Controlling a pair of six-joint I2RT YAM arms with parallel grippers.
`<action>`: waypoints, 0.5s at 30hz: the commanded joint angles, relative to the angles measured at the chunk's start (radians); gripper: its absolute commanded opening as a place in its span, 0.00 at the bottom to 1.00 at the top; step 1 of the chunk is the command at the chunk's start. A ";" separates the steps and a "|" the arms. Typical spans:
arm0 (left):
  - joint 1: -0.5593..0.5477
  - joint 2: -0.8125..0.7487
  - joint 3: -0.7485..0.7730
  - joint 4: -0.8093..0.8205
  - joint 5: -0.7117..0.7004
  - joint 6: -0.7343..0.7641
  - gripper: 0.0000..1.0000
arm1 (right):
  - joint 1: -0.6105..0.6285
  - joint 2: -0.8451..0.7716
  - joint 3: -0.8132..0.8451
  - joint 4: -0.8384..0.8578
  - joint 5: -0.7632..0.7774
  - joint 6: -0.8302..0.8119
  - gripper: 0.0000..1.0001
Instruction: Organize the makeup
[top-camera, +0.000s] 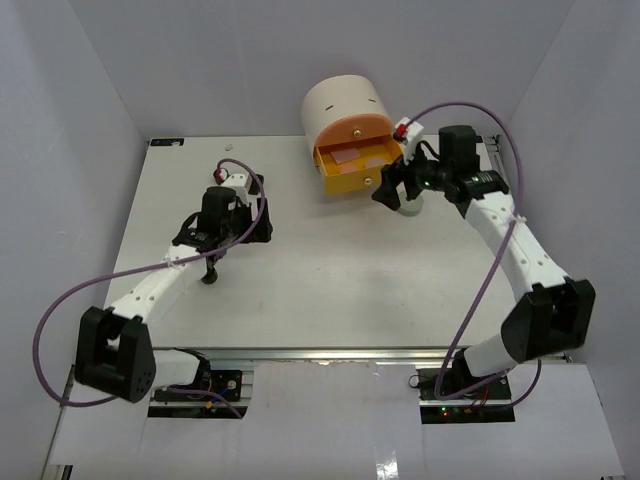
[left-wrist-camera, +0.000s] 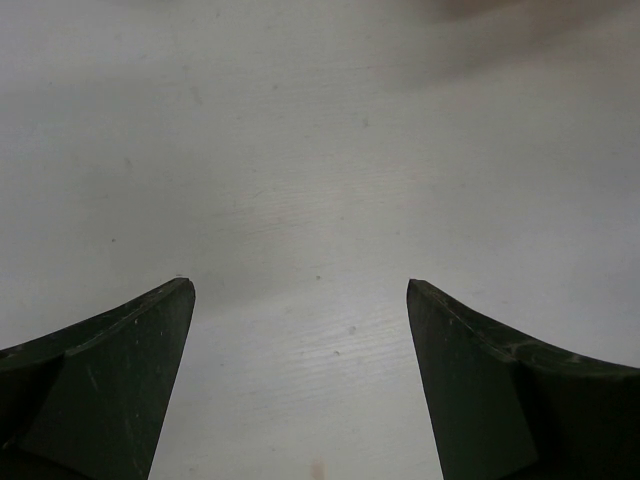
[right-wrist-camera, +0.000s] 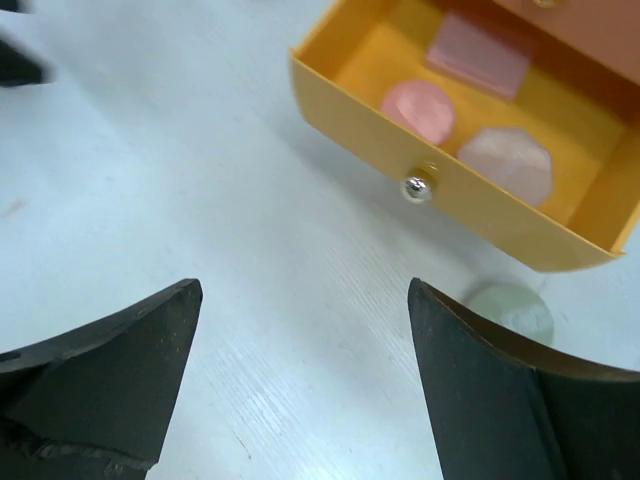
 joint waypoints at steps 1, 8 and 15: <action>0.095 0.211 0.209 -0.015 0.050 -0.037 0.98 | -0.106 -0.203 -0.282 0.207 -0.422 -0.084 0.90; 0.134 0.681 0.619 -0.089 -0.058 0.071 0.98 | -0.182 -0.367 -0.430 0.321 -0.526 -0.075 0.90; 0.135 0.887 0.932 -0.128 -0.154 0.168 0.98 | -0.208 -0.362 -0.439 0.325 -0.555 -0.060 0.90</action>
